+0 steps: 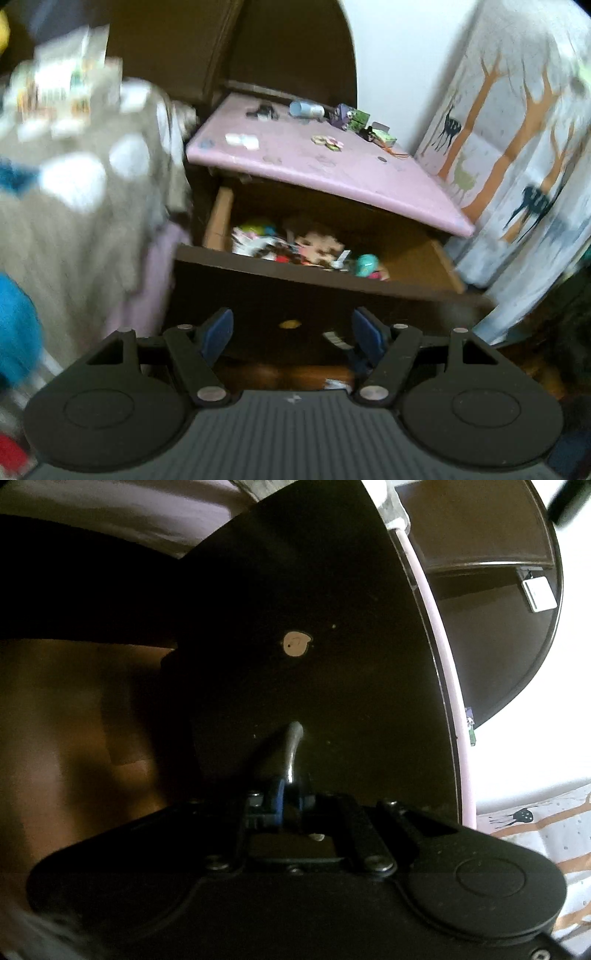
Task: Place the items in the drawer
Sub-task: 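Push the upper drawer closed with the right gripper holding its handle, then release the drawer handle and pull the right gripper back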
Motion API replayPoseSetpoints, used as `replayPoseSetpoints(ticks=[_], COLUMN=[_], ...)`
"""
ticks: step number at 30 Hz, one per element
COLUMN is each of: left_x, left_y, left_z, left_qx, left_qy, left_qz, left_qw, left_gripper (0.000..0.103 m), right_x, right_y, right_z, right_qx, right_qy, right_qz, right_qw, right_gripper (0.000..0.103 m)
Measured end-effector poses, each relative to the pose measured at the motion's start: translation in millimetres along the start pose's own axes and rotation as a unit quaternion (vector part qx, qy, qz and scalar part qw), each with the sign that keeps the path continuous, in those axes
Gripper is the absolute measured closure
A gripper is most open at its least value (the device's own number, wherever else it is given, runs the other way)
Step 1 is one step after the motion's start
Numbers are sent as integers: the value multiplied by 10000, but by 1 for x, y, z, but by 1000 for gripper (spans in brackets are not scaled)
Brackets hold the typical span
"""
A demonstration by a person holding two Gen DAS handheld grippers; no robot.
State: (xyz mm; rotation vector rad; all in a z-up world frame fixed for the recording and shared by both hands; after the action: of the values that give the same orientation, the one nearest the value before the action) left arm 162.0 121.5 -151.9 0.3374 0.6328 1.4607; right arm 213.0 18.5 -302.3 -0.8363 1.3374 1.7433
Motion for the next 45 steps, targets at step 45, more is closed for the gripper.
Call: replayPoseSetpoints(ticks=[45], left_x=[16], left_y=[-21], left_z=[2], left_qx=[65], left_qy=[-51], left_qz=[374], left_qw=[9993], left_gripper=[32], right_x=[-64], right_y=[-95], right_z=[-5], right_qx=[354], right_qy=[-30], right_qz=[271], right_qw=[9990], right_gripper=[67])
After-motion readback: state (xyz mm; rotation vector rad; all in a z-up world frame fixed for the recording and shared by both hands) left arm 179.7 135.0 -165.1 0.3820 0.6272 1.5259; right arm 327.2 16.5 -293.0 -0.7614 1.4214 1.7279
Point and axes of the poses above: each gripper's, at about its wrist camera, not at the fingertips, and y roughly against the way its jaws point, x to its left, z to its top, the point moved 5 cm from there along -y, roughly the way its jaws point, and after that the axes turned 4 degrees about -x, right-handed, at the moved point
